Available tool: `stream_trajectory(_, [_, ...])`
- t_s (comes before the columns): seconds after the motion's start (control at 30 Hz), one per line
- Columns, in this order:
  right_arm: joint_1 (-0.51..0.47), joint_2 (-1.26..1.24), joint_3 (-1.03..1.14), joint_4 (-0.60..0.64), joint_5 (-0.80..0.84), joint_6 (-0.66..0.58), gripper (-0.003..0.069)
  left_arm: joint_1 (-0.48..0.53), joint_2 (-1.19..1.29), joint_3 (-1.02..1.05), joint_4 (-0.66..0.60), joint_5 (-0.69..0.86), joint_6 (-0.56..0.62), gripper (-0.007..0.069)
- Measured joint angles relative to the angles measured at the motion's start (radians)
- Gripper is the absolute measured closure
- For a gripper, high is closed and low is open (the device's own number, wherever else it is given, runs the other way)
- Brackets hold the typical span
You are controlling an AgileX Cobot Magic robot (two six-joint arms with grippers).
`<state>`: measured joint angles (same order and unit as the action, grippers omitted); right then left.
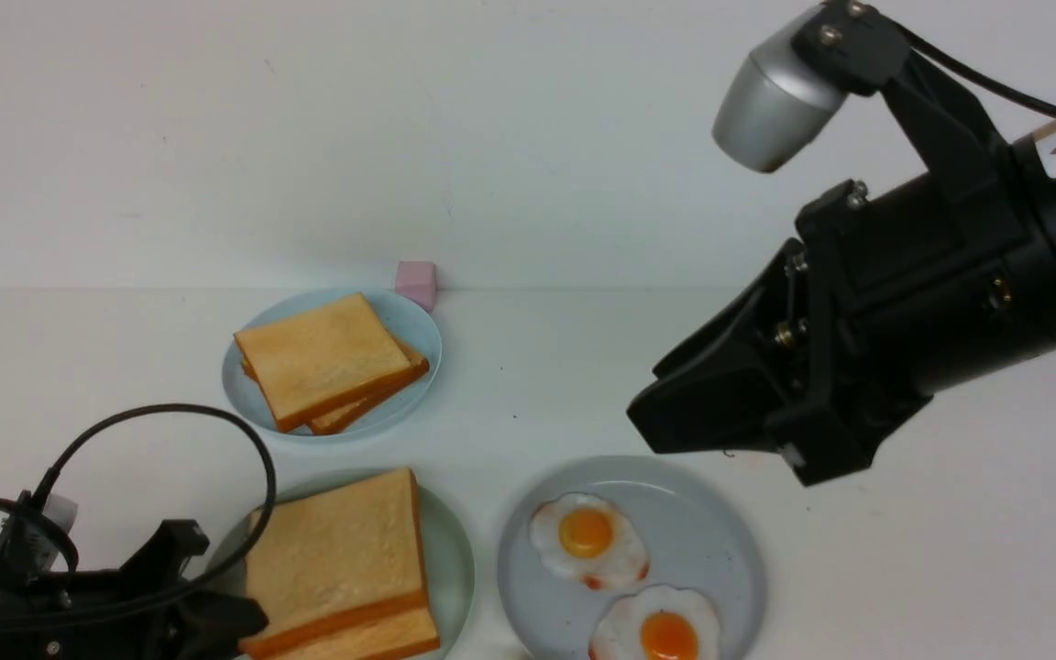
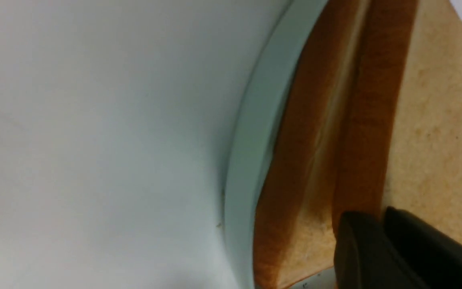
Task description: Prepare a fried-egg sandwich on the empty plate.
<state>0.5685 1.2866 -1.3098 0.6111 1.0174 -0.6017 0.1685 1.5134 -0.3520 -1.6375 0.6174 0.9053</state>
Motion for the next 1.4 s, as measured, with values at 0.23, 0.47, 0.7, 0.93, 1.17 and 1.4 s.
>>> stream_trajectory(0.23, [0.0, 0.0, 0.0, -0.001, 0.0, 0.0, 0.0379, 0.0, 0.0, 0.0, -0.009, 0.009, -0.003, 0.0314])
stream_trajectory(0.47, [0.0, 0.0, 0.0, -0.008, -0.011, 0.0, 0.0379, 0.0, -0.011, 0.0, -0.01, 0.008, -0.003, 0.0165])
stream_trajectory(0.7, [0.0, 0.0, 0.0, -0.008, -0.119, 0.0, 0.0406, 0.0, -0.179, -0.017, 0.059, -0.102, -0.051, 0.0138])
stream_trajectory(0.93, [0.0, 0.0, 0.0, -0.001, -0.192, 0.0, 0.0516, 0.0, -0.322, -0.139, 0.288, 0.083, -0.21, 0.0196])
stream_trajectory(1.17, [0.0, 0.0, 0.0, 0.031, -0.205, 0.002, 0.0645, 0.0, -0.419, -0.191, 0.38, 0.273, -0.23, 0.0589])
stream_trajectory(1.4, [0.0, 0.0, 0.004, 0.037, -0.245, 0.089, 0.067, 0.0, -0.564, -0.191, 0.595, 0.264, -0.352, 0.0638])
